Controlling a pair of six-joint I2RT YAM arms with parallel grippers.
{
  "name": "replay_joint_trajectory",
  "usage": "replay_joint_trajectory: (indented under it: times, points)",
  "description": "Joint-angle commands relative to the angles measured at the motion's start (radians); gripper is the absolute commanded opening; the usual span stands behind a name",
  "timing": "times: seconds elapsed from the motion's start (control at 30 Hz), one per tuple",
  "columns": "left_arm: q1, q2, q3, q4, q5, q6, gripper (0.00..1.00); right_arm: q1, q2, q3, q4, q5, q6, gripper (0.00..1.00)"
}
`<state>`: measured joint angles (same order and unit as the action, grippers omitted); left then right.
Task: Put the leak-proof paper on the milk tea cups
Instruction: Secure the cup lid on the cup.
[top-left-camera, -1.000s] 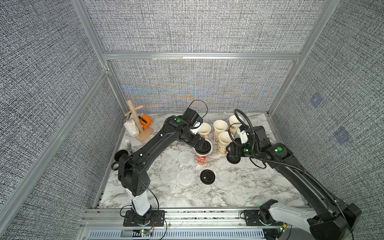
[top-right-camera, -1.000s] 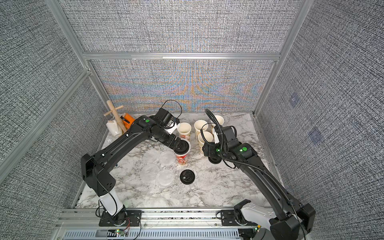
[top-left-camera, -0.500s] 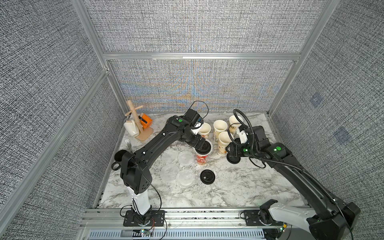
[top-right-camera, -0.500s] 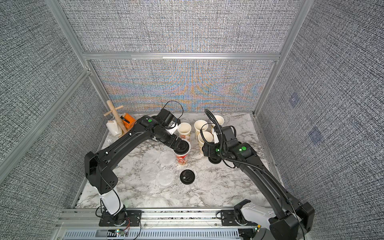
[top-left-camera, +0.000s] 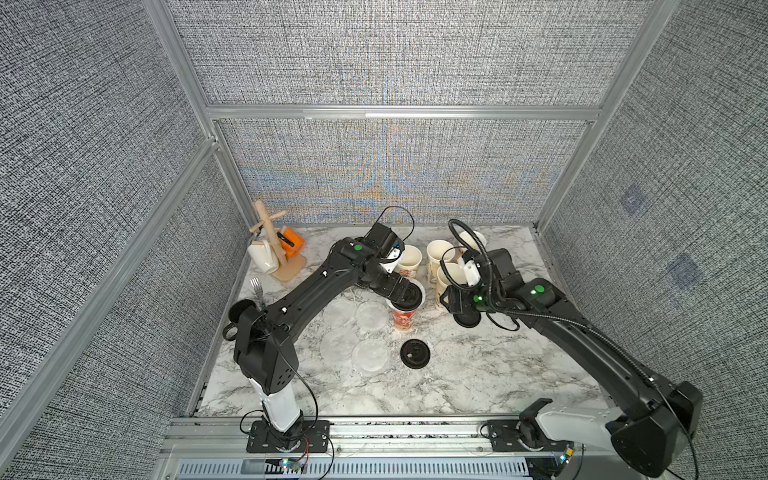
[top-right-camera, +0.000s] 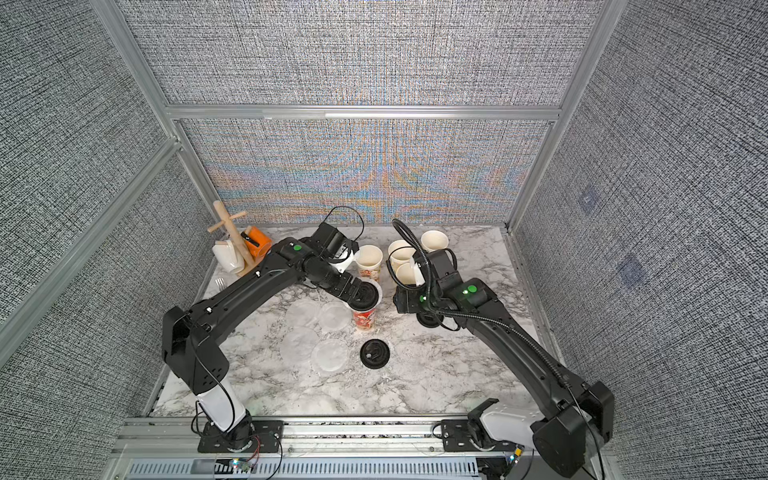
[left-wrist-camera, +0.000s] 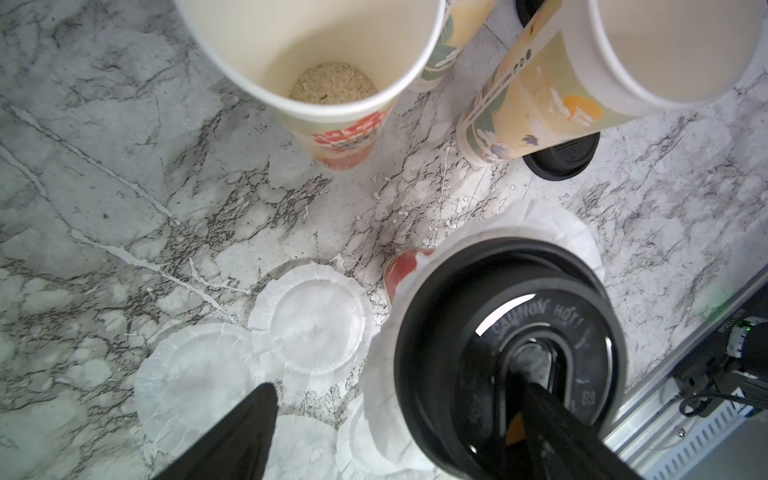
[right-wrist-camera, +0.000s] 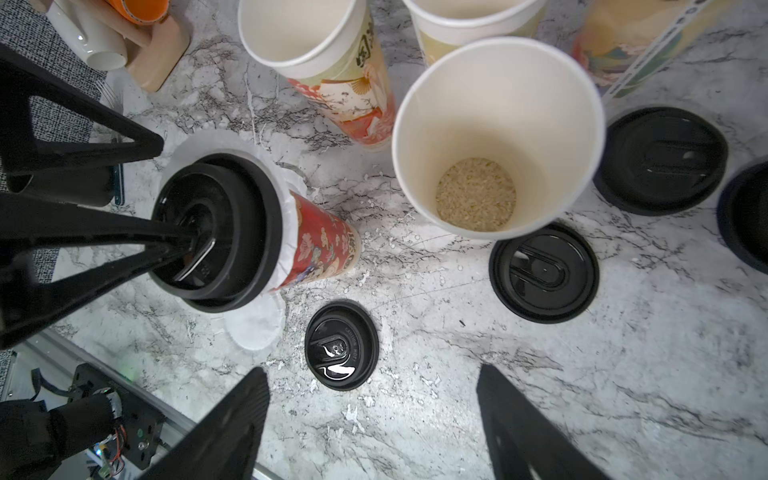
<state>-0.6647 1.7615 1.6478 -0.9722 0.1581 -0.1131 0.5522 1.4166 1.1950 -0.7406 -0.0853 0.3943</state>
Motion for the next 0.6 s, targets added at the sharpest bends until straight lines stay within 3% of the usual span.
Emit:
replay_joint_trajectory:
  times: [0.0,0.57]
  points:
    - [0.001,0.010,-0.025,-0.086,-0.060,0.010,0.92,0.022,0.036,0.031,0.053,0.021,0.019,0.80]
    - [0.000,-0.017,-0.098,-0.061,-0.069,0.002,0.92,0.072,0.216,0.096,0.162,-0.005,0.073,0.63]
